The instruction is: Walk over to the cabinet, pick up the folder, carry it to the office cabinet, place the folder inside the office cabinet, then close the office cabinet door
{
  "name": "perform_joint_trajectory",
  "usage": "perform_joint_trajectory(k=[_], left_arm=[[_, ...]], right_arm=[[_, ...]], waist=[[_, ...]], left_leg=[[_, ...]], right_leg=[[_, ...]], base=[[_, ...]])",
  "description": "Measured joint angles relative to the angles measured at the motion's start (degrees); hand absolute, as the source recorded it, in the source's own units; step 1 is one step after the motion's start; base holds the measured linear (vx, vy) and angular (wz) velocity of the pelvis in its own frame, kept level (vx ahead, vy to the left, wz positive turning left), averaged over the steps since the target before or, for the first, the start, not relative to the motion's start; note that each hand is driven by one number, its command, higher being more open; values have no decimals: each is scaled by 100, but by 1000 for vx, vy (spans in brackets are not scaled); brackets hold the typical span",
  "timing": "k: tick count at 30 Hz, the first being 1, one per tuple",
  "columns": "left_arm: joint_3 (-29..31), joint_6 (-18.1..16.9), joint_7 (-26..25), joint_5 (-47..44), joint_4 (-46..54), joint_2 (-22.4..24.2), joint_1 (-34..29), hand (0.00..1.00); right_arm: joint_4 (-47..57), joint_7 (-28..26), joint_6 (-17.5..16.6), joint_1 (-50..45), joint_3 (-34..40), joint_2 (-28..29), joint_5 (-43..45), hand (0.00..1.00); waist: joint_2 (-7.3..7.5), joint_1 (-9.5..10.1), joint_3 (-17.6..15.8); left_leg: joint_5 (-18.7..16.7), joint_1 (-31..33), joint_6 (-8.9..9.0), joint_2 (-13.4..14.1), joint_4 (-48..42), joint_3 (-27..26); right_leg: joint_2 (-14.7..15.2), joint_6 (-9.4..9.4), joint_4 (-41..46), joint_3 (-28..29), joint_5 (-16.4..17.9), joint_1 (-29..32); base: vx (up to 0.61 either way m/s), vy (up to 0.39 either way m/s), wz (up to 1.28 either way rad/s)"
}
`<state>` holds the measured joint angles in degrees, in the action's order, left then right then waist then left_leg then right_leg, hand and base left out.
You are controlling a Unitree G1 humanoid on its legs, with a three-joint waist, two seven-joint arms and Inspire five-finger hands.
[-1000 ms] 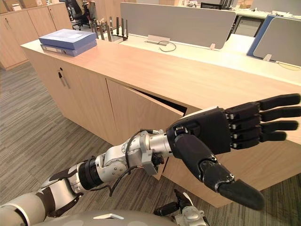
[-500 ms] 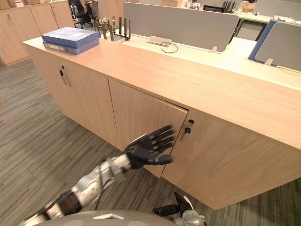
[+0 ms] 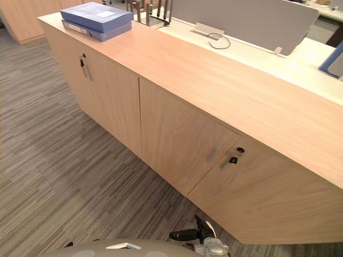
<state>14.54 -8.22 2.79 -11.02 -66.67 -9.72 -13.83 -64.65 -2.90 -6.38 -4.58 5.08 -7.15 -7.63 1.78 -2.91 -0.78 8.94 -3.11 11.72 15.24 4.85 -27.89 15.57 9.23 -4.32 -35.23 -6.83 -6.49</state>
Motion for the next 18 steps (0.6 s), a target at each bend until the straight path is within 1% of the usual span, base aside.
perform_joint_trajectory(k=[3, 6, 9, 12, 15, 18], left_arm=[[36, -51, -43, -91, 47, 190, -8, 100], [-17, -57, -83, -217, 164, 398, -1, 100], [-133, -63, -128, -184, 207, 393, -7, 100], [-506, -156, -277, 65, 217, 297, 25, 100], [-748, -163, -314, 162, 268, 247, 43, 100], [-753, -162, -329, 111, 274, 242, 49, 100]], right_arm=[[38, 49, -19, -47, 121, -7, 8, 100], [34, 102, -13, -133, 120, -29, 4, 100], [19, 114, 30, -192, 115, -24, 3, 100], [11, 135, 60, -182, 92, -31, 3, 100], [0, 164, 65, -173, 33, -45, 4, 100], [-51, 177, 68, -128, -38, -72, 7, 100]], waist=[[-74, -18, -30], [-104, -14, -54], [-103, -9, -59], [-107, 21, -61], [-118, 54, -69], [-124, 76, -77]], left_leg=[[-10, -50, 7, -1, 8, 29], [-6, -45, 2, 3, 25, 90], [-6, -40, 2, 9, 26, 105], [-10, -32, 8, 8, 26, 111], [-20, -29, 21, 7, 26, 111], [-24, -29, 26, 7, 21, 102]], right_leg=[[17, 4, 42, -15, 92, -52], [34, 32, 126, -63, 156, -57], [31, 39, 132, -72, 165, -61], [30, 40, 128, -72, 164, -60], [27, 47, 126, -70, 164, -60], [23, 77, 124, -69, 145, -58]], base=[[-40, -3, 4], [-36, -6, 6], [-7, -4, 2], [0, 0, 0], [0, 0, 0], [35, -23, -1]])
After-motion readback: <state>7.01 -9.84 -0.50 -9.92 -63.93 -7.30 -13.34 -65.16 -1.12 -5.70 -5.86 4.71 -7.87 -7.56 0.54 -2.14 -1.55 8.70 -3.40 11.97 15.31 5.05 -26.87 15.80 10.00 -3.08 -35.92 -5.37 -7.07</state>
